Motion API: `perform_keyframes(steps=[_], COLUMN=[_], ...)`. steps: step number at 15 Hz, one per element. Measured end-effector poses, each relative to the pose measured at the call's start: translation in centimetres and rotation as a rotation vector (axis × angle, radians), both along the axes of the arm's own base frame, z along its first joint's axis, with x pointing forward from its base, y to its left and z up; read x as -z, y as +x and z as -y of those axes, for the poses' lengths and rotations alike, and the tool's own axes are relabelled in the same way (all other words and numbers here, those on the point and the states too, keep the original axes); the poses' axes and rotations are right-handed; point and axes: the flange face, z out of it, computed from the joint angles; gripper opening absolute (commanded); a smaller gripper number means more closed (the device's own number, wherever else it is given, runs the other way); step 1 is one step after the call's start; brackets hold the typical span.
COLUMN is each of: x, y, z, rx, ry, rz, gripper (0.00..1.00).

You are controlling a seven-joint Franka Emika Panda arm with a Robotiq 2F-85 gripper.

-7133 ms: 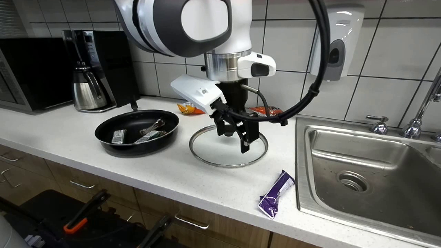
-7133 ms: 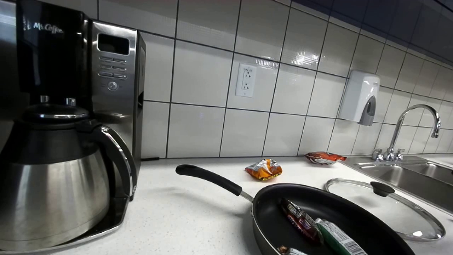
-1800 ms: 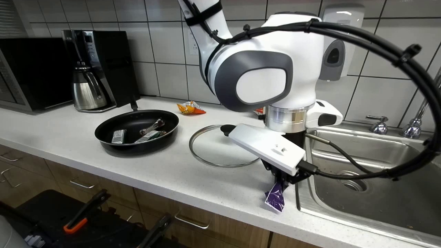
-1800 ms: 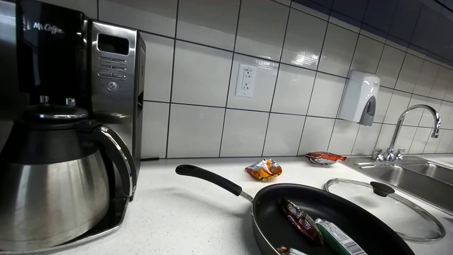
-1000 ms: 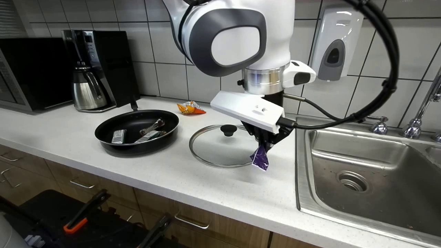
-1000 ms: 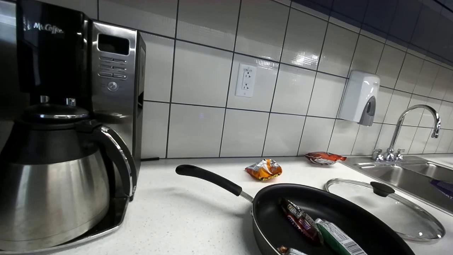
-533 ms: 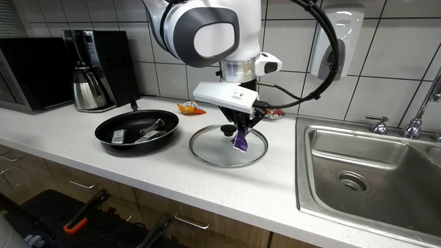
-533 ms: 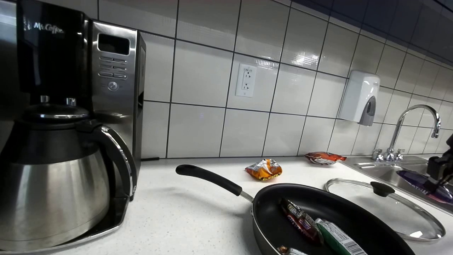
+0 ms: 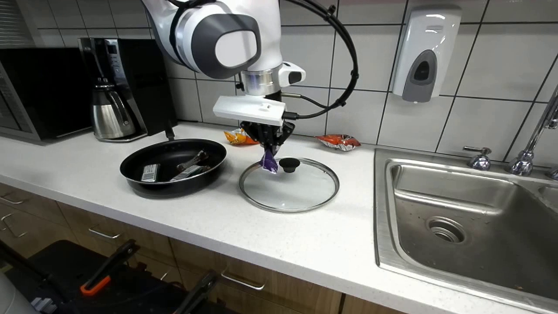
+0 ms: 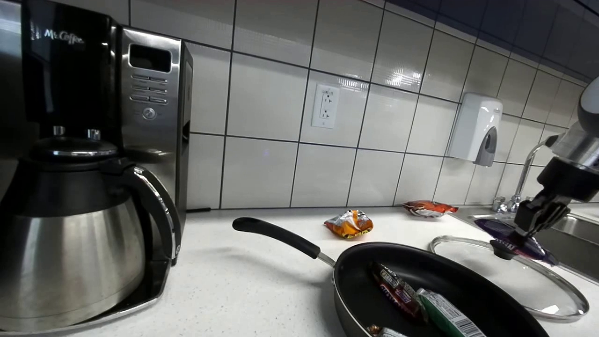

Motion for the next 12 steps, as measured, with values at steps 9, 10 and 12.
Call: perform_keyframes(steps=[9, 10, 12], x=[-0.2, -0.1, 0.2], y=[2.3, 2.4, 2.5], z=[-13.1, -14.8, -17.8], rx=[-0.264, -0.29, -0.335], ry=[-0.002, 0.0, 0.002], rz=[0.013, 0.013, 0.011], gripper=[0.03, 0.03, 0.03])
